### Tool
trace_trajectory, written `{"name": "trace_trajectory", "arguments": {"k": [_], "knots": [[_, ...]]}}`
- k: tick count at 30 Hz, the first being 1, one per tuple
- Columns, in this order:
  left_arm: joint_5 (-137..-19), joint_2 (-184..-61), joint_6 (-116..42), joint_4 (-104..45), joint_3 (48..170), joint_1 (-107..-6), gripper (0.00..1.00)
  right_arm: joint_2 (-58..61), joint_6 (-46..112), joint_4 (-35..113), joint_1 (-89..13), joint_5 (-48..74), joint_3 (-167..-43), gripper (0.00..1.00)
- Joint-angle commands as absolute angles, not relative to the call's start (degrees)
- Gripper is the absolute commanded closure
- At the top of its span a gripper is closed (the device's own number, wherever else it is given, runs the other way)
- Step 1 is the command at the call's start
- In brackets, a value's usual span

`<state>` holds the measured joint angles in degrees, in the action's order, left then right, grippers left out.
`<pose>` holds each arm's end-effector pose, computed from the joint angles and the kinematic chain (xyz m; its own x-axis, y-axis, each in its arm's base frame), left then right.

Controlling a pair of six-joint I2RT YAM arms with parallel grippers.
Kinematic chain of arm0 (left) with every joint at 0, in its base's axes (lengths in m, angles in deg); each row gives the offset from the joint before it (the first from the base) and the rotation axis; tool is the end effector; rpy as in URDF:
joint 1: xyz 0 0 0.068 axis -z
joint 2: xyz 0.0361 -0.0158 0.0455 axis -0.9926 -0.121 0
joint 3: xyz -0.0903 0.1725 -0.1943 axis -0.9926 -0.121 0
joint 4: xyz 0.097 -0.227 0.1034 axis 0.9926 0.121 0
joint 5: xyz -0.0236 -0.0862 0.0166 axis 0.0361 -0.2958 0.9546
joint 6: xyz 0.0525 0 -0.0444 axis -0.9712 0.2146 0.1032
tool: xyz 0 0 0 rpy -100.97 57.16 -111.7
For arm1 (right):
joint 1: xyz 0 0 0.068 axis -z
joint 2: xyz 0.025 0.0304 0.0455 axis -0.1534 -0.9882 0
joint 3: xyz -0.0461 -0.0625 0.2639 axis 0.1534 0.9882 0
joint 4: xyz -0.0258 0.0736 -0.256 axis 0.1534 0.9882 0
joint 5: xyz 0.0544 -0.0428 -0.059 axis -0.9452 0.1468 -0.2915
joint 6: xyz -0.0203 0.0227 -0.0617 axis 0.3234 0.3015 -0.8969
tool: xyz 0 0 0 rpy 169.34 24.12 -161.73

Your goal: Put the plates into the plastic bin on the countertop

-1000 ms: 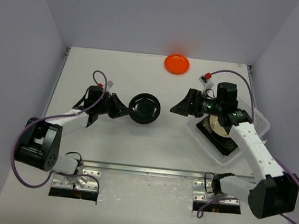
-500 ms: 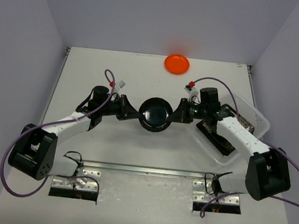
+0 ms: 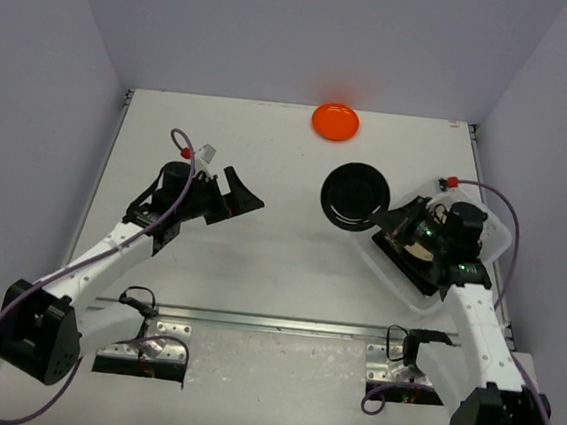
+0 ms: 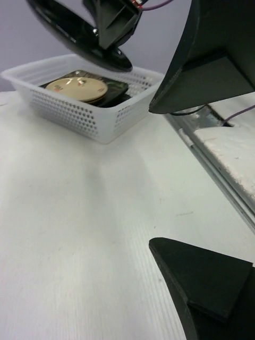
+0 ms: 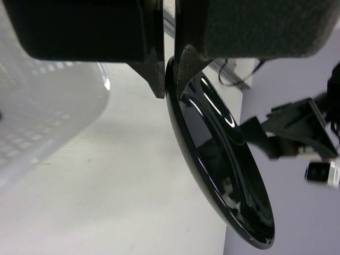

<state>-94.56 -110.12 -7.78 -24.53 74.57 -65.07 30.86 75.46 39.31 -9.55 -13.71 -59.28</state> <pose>0.2428 -0.1032 0.2386 -0.7549 -0.3799 -0.5346 0.1814 0.6624 -0.7269 0.2207 0.0338 0.2400 -0.6473 0.6185 -0.4454 -0.0599 0.5413 0.8387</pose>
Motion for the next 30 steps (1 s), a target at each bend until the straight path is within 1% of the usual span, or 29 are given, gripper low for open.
{"name": "trace_trajectory", "arguments": {"k": [1, 3, 6, 8, 12, 15, 23, 24, 25, 26, 28, 29, 30], "knots": [[-76.1, -100.7, -9.6, -11.9, 76.8, -64.9, 0.00, 38.7, 75.4, 48.4, 1.3, -14.3, -60.2, 1.00], [-75.9, -99.2, -10.0, -11.5, 75.9, -65.0, 0.00, 41.4, 74.6, 52.9, 6.4, -12.1, -60.8, 1.00], [-76.2, -98.2, -11.2, -10.1, 75.1, -65.1, 0.00, 44.3, 76.1, 55.6, 10.3, -7.9, -59.4, 1.00], [-76.4, -97.9, -12.1, -9.0, 75.0, -65.2, 0.00, 45.1, 76.6, 56.7, 11.1, -4.2, -59.4, 1.00], [-76.9, -95.1, -15.1, -6.7, 73.7, -65.2, 0.00, 45.3, 78.0, 60.5, 12.7, 7.8, -59.9, 1.00], [-77.3, -93.4, -16.1, -5.6, 72.0, -65.3, 0.00, 42.5, 79.3, 60.3, 13.7, 14.8, -59.6, 1.00], [-81.2, -93.5, -16.6, -6.5, 71.1, -65.3, 0.00, 32.6, 78.4, 57.0, 15.5, 16.6, -60.6, 1.00], [-81.3, -93.7, -16.6, -6.8, 71.1, -65.3, 0.00, 31.7, 78.2, 56.8, 15.5, 16.2, -60.4, 0.84], [-81.3, -94.0, -16.6, -7.2, 71.1, -65.3, 0.00, 30.6, 78.0, 56.5, 15.5, 15.6, -60.2, 0.64], [-81.4, -94.2, -16.6, -7.2, 71.1, -65.3, 0.00, 30.6, 77.7, 56.3, 15.5, 15.1, -60.1, 0.51], [-81.5, -95.0, -16.9, -7.7, 71.1, -65.3, 0.00, 30.5, 76.9, 56.6, 15.6, 14.5, -60.3, 0.22], [-81.3, -95.4, -17.0, -7.9, 71.2, -65.3, 0.00, 31.0, 76.5, 57.1, 15.6, 14.8, -60.5, 0.10], [-81.2, -95.9, -17.0, -7.9, 71.3, -65.3, 0.00, 31.9, 76.3, 57.6, 15.5, 15.4, -60.8, 0.08]]}}
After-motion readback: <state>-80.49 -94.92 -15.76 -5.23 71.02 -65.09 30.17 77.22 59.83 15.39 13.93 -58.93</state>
